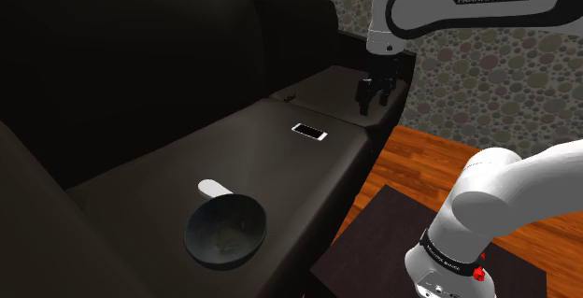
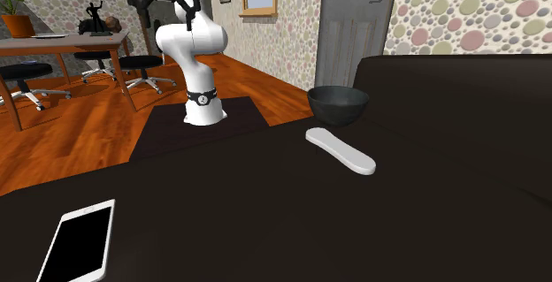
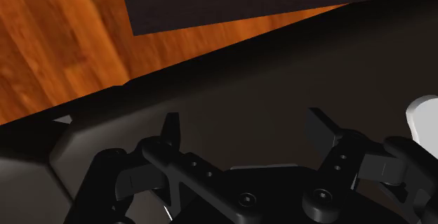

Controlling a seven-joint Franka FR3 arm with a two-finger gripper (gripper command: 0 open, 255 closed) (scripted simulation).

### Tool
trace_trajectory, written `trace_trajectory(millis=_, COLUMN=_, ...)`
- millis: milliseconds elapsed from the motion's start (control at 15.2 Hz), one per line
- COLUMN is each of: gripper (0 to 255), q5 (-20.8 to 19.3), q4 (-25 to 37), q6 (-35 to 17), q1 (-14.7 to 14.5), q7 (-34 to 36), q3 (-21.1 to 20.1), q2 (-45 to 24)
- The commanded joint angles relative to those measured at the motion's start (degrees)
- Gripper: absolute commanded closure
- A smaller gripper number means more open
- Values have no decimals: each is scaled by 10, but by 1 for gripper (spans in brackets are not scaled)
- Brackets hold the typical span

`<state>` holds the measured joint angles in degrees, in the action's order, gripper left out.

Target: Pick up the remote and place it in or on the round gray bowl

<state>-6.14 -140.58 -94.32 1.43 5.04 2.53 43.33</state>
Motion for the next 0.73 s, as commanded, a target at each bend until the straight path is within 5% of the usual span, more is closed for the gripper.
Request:
trace_trajectory(millis=0, gripper=0, q5=0, q4=0, q6=0, q1=0, q7=0, q3=0, q2=0)
trace_trajectory(millis=660, gripper=0, q5=50, q4=-1, q6=-142, q1=-52, q7=59, q3=-66, q2=-138)
